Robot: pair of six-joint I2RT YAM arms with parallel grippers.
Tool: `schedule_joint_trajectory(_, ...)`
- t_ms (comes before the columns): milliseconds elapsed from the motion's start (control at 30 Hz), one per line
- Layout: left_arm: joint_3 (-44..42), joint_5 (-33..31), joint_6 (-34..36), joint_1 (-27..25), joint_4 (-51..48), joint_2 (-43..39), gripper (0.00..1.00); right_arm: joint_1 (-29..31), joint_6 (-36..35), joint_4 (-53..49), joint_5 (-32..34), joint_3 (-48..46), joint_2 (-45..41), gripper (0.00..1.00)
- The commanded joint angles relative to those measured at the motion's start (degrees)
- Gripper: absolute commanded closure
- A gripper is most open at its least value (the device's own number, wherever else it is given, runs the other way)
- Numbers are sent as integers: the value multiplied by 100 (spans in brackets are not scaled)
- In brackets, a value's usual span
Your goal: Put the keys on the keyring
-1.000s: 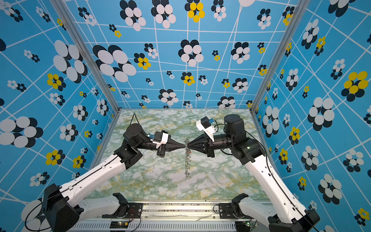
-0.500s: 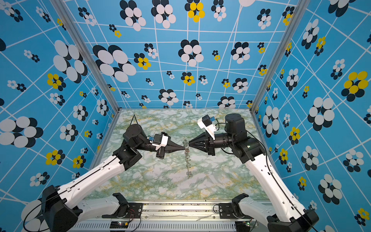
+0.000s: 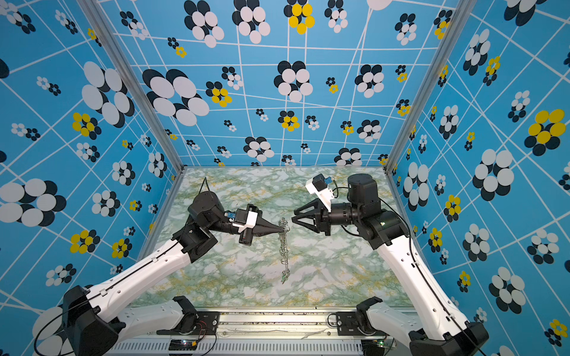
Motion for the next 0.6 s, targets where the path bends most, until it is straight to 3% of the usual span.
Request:
schedule_joint_trajectory(0,33,-152,124,-20,43,-180,100,-251,151,25,692,-59,-6,54)
schedule_joint_trajectory(367,-268,-1073,-43,-44,73,-327,100,-905,658,-455,4473,159,1259,43)
schedule_joint_trajectory(567,-470,-1465,-113,-42,90,-434,100,-1437,1269,-581,5265,508,2427,42)
